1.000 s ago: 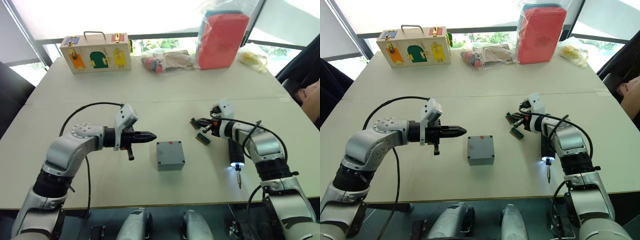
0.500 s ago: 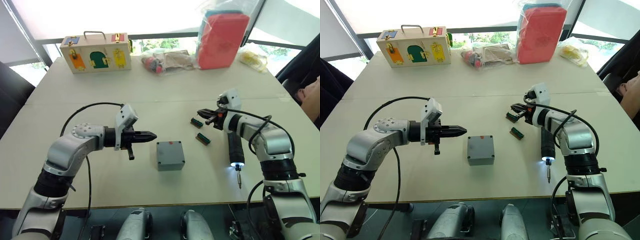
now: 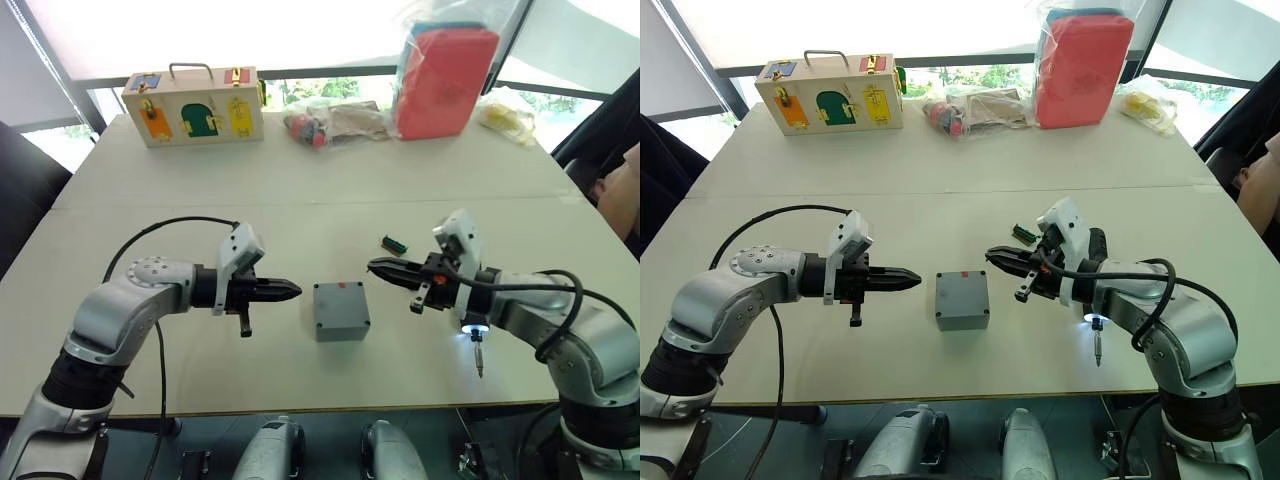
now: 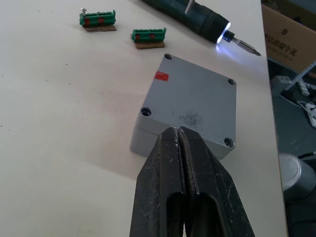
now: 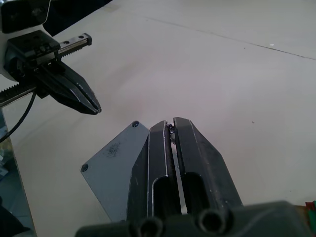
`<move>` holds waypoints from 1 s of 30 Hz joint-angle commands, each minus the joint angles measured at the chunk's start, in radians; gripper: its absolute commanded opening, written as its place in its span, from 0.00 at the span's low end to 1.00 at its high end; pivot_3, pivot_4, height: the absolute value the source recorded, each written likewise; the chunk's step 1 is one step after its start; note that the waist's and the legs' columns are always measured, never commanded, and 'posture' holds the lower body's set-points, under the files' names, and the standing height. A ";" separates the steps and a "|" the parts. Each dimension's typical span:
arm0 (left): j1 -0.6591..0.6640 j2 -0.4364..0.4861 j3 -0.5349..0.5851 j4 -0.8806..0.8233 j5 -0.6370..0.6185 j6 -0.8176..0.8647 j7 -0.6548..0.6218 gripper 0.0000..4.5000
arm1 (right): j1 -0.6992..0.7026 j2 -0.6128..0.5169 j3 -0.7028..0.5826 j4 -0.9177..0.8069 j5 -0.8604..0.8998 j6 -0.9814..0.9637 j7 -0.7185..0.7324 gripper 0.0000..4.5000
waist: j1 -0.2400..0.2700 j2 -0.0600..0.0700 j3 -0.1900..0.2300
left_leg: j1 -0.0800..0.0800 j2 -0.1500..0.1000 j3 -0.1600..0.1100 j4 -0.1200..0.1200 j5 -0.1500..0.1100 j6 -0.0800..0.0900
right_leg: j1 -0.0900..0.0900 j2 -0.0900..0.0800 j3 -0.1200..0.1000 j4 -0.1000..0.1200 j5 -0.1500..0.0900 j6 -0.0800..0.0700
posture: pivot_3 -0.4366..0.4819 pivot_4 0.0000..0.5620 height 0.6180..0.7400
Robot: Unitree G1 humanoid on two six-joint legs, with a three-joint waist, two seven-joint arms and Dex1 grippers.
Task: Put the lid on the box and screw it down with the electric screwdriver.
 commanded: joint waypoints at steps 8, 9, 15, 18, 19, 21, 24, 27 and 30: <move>-0.017 -0.006 0.021 -0.041 -0.026 0.008 0.020 0.00 | 0.008 -0.002 0.065 0.026 -0.033 -0.066 -0.024 0.02 | 0.000 0.000 0.000 | 0.000 0.000 0.000 0.000 0.000 0.000 | 0.000 0.000 0.000 0.000 0.000 0.000 | 0.48 0.27 1.00; -0.018 -0.005 0.022 -0.042 -0.027 0.010 0.021 0.00 | 0.008 -0.001 0.068 0.030 -0.035 -0.069 -0.025 0.02 | 0.000 0.000 0.000 | 0.000 0.000 0.000 0.000 0.000 0.000 | 0.000 0.000 0.000 0.000 0.000 0.000 | 0.48 0.27 1.00; -0.023 -0.009 0.021 -0.043 -0.031 0.014 0.033 0.00 | 0.013 0.001 0.085 0.053 -0.054 -0.092 -0.027 0.02 | 0.000 0.000 0.000 | 0.000 0.000 0.000 0.000 0.000 0.000 | 0.000 0.000 0.000 0.000 0.000 0.000 | 0.48 0.27 1.00; -0.027 -0.010 0.021 -0.043 -0.034 0.015 0.038 0.00 | 0.012 0.002 0.092 0.068 -0.063 -0.103 -0.028 0.02 | 0.000 0.000 0.000 | 0.000 0.000 0.000 0.000 0.000 0.000 | 0.000 0.000 0.000 0.000 0.000 0.000 | 0.48 0.27 1.00; -0.028 -0.010 0.020 -0.043 -0.035 0.015 0.039 0.00 | 0.012 0.002 0.094 0.071 -0.066 -0.105 -0.028 0.02 | 0.000 0.000 0.000 | 0.000 0.000 0.000 0.000 0.000 0.000 | 0.000 0.000 0.000 0.000 0.000 0.000 | 0.48 0.27 1.00; -0.031 -0.010 0.020 -0.041 -0.036 0.016 0.041 0.00 | 0.009 0.003 0.098 0.078 -0.068 -0.108 -0.029 0.02 | 0.000 0.000 0.000 | 0.000 0.000 0.000 0.000 0.000 0.000 | 0.000 0.001 0.000 0.000 0.000 0.000 | 0.48 0.27 1.00; -0.033 -0.014 0.020 -0.040 -0.035 0.016 0.047 0.00 | 0.009 0.008 0.105 0.090 -0.076 -0.116 -0.034 0.02 | 0.000 0.000 0.000 | 0.000 0.000 0.000 0.000 0.000 0.000 | 0.000 0.001 0.000 0.000 0.000 0.000 | 0.48 0.27 1.00; -0.036 -0.021 0.018 -0.040 -0.035 0.015 0.053 0.00 | 0.007 0.013 0.117 0.103 -0.089 -0.126 -0.037 0.02 | 0.000 0.000 0.000 | 0.000 0.000 0.000 0.000 0.000 0.000 | 0.000 0.001 0.000 0.000 0.000 0.000 | 0.48 0.27 1.00; -0.033 -0.025 0.014 -0.032 -0.030 0.006 0.052 0.00 | 0.007 0.010 0.128 0.116 -0.100 -0.135 -0.033 0.02 | 0.000 0.000 0.000 | 0.000 0.000 0.000 0.000 0.000 0.000 | 0.000 0.001 0.000 0.000 0.000 0.000 | 0.48 0.27 1.00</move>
